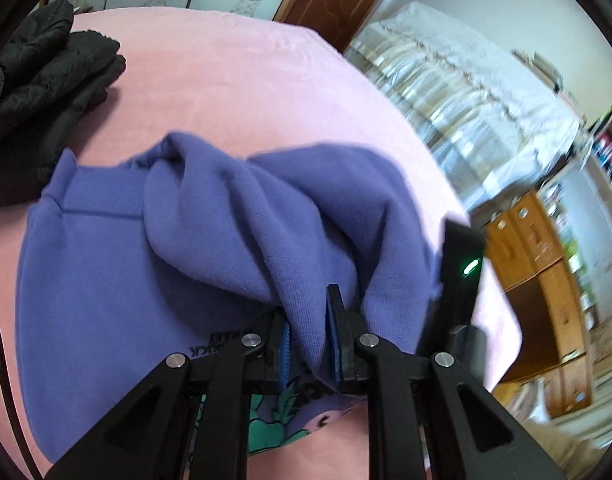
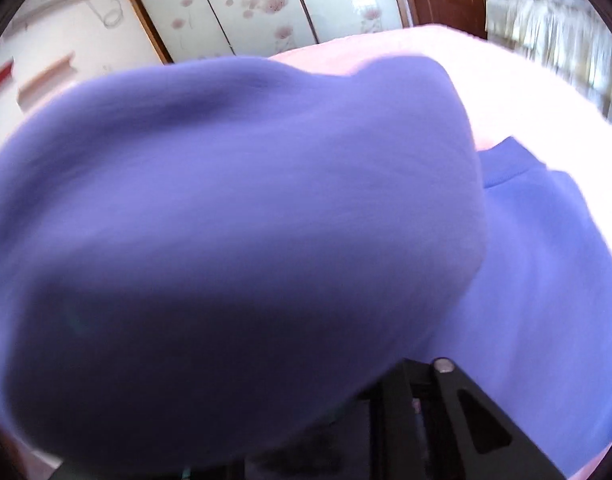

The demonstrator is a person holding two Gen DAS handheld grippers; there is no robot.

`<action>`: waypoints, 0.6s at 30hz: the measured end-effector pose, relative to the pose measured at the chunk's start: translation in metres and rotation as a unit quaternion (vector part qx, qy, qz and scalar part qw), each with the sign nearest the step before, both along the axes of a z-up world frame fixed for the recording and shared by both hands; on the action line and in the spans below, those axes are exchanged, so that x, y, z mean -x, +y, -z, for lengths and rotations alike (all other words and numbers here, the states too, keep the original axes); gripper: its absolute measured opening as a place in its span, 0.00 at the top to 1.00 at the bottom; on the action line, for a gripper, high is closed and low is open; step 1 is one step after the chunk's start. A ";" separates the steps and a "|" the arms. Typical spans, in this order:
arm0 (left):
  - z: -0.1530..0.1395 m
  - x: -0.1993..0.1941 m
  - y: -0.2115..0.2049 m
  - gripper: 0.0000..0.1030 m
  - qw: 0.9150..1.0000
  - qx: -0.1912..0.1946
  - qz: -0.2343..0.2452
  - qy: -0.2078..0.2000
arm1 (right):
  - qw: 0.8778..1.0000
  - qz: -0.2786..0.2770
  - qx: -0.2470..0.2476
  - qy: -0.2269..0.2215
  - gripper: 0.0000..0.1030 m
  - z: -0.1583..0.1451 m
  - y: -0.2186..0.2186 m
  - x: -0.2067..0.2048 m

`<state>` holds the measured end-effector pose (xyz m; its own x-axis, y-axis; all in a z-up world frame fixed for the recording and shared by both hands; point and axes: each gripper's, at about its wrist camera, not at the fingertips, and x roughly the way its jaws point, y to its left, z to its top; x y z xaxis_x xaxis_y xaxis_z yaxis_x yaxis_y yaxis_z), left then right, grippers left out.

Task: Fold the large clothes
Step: 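Grasp the folded hood with the left gripper and pull it straight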

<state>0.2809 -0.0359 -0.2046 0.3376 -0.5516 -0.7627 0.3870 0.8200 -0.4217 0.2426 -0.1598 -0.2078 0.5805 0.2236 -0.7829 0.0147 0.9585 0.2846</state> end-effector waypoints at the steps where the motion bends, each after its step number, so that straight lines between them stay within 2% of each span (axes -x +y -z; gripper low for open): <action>1: 0.008 0.002 -0.001 0.87 1.000 -0.010 0.000 0.003 | 1.000 -0.004 -0.001 0.004 0.91 0.002 -0.002 0.000; 7: 0.044 0.011 -0.002 0.87 0.999 -0.034 -0.008 0.021 | 0.999 -0.029 0.020 0.017 0.91 -0.010 -0.026 0.031; 11: 0.033 0.015 0.002 0.87 0.999 -0.046 -0.016 0.012 | 0.999 -0.020 0.041 0.024 0.79 -0.026 -0.042 0.054; 13: 0.022 0.020 0.003 0.87 0.998 -0.063 -0.017 -0.005 | 0.999 -0.016 0.026 0.028 0.78 -0.036 -0.050 0.058; 15: 0.012 0.025 -0.001 0.81 0.995 -0.091 -0.024 -0.026 | 0.999 -0.014 0.007 0.028 0.70 -0.045 -0.055 0.061; 18: 0.003 0.035 -0.006 0.71 0.990 -0.125 -0.032 -0.050 | 0.999 -0.016 -0.031 0.014 0.64 -0.061 -0.054 0.066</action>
<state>0.2455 -0.0419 -0.2079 0.4464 -0.3252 -0.8337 0.3614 0.9178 -0.1645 0.1765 -0.2134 -0.1464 0.5504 0.2897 -0.7830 -0.0068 0.9394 0.3427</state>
